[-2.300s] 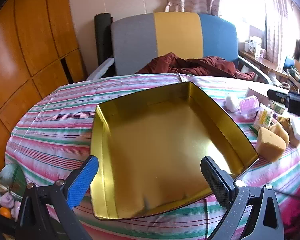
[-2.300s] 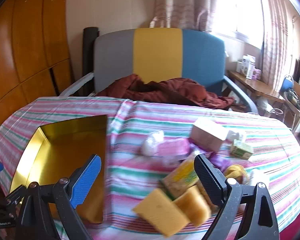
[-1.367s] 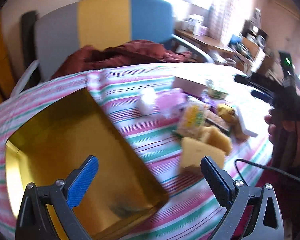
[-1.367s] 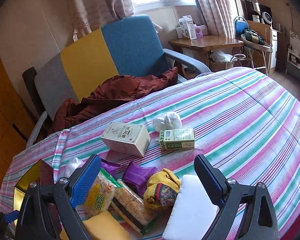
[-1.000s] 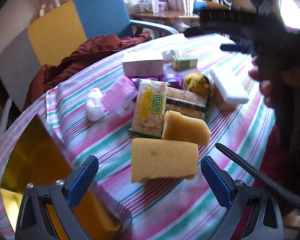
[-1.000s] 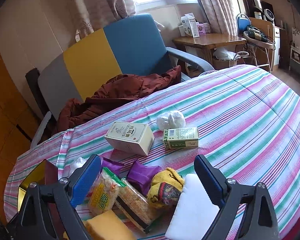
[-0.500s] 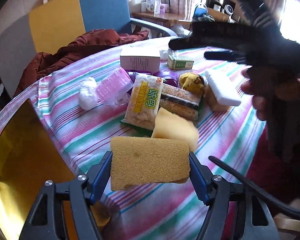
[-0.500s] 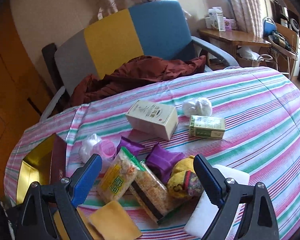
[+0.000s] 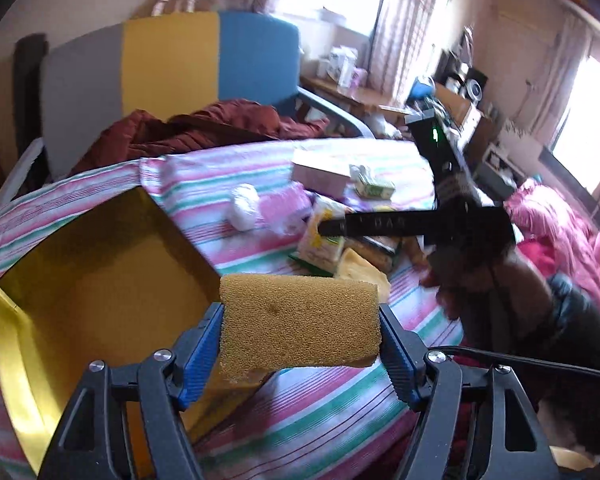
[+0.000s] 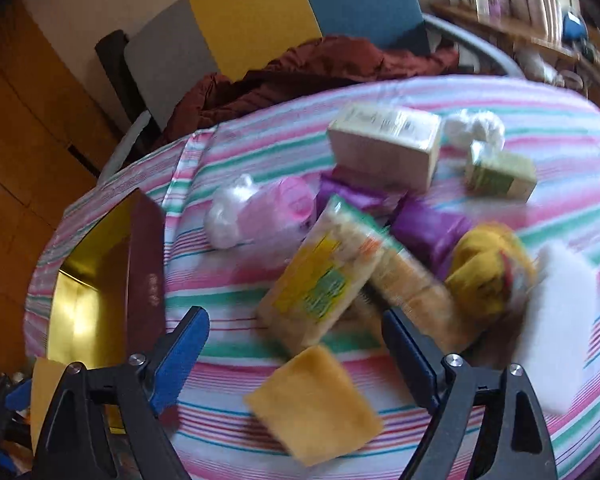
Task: Organize objects
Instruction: 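Carry the sponge to the gold tray with left while right grasps WEIDAN packet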
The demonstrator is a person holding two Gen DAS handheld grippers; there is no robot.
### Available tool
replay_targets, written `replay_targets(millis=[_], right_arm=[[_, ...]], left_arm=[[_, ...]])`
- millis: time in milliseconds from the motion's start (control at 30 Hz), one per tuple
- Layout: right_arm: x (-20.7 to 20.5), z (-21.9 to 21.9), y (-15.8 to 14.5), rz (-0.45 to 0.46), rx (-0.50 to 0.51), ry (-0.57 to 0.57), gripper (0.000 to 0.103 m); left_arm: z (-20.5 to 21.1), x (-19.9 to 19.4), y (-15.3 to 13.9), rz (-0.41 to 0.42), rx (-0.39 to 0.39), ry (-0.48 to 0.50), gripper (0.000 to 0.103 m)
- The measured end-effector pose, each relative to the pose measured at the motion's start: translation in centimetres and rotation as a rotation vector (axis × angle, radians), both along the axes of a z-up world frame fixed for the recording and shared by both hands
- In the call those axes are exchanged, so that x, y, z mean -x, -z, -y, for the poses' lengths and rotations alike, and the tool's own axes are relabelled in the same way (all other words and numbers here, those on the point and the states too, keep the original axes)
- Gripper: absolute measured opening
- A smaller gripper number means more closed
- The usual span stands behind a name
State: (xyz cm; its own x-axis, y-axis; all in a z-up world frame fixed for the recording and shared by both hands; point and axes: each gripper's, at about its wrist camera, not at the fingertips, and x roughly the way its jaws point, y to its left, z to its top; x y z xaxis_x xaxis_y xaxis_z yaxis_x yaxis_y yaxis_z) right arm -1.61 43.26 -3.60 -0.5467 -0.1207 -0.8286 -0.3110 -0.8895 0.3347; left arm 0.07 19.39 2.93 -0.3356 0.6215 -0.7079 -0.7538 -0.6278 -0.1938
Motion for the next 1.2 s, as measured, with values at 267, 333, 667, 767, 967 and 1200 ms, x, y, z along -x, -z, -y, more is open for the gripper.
replay_targets(millis=[267, 333, 667, 767, 967, 1200], right_arm=[[3.2, 0.3, 2.6, 0.061, -0.032, 0.181, 0.085], [3.8, 0.6, 2.7, 0.078, -0.088, 0.189, 0.077], [-0.4, 0.2, -0.5, -0.004, -0.159, 0.148, 0.029], [-1.1, 0.4, -2.4, -0.057, -0.166, 0.123, 0.026], [0.4, 1.4, -2.3, -0.019, -0.154, 0.088, 0.034], [0.4, 1.5, 0.6, 0.094, -0.151, 0.128, 0.048]], left_arm=[[5.0, 1.0, 0.1, 0.036, -0.072, -0.100, 0.075], [5.9, 1.2, 0.3, 0.052, -0.086, -0.120, 0.075], [10.8, 2.7, 1.4, 0.085, -0.120, -0.243, 0.075], [12.2, 3.3, 1.6, 0.088, -0.117, -0.295, 0.075], [14.5, 3.4, 2.0, 0.079, -0.094, -0.355, 0.075], [15.3, 3.5, 2.1, 0.085, -0.095, -0.381, 0.077]])
